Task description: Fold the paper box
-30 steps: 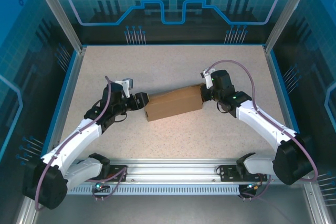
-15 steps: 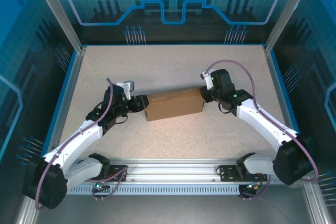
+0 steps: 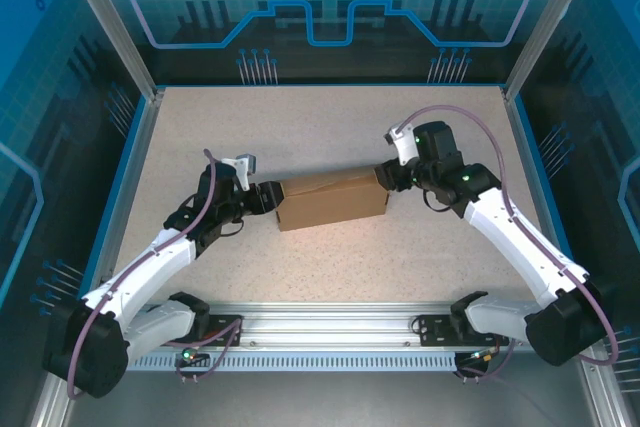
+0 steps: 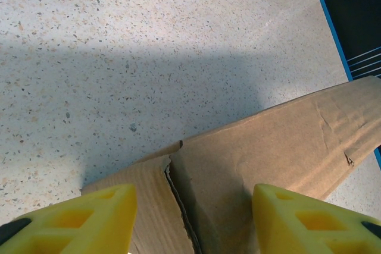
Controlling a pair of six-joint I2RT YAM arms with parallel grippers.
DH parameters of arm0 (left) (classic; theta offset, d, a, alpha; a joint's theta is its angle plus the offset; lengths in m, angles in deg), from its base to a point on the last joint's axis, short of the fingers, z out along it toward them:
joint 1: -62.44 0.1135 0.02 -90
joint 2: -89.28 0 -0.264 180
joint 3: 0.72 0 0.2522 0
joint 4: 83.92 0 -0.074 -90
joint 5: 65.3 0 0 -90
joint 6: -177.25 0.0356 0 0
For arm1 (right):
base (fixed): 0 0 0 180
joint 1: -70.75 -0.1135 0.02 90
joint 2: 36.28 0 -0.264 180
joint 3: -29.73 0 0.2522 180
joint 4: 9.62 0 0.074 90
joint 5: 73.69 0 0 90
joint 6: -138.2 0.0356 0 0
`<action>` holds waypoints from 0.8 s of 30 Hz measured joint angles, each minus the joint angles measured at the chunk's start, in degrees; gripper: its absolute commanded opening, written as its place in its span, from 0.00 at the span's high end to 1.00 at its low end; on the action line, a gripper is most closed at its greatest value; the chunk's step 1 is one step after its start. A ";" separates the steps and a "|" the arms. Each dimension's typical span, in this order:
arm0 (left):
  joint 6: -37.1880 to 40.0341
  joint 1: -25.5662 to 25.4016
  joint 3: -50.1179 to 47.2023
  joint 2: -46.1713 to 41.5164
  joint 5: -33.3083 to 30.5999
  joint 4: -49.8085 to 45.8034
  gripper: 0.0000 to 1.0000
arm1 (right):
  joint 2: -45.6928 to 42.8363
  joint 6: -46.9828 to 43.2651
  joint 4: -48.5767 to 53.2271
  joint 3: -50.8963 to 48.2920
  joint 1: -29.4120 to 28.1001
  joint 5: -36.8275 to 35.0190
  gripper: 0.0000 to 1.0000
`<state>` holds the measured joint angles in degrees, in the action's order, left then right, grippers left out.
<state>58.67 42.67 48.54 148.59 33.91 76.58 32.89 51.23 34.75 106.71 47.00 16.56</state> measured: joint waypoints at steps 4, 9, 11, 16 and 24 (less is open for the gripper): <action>0.02 -0.07 0.00 0.00 -0.13 0.02 0.45 | 4.57 0.87 -0.33 3.30 5.40 6.91 0.43; 0.04 -0.33 0.00 0.00 -0.48 0.04 0.45 | 12.07 2.14 -1.01 4.39 8.83 12.72 0.44; 0.04 -0.33 0.00 0.00 -0.61 0.04 0.44 | 13.79 2.60 -1.07 4.24 8.98 13.97 0.45; 0.02 -0.33 0.00 0.00 -0.61 0.02 0.44 | 13.94 4.13 -3.37 0.55 10.19 16.83 0.47; -0.28 -0.39 -1.62 -0.11 -0.50 2.67 0.41 | 8.00 7.37 -11.93 -8.96 11.17 19.12 0.50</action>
<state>58.39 42.28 46.93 148.48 33.41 79.25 40.89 58.60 22.81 97.75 58.17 35.69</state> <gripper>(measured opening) 0.587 0.506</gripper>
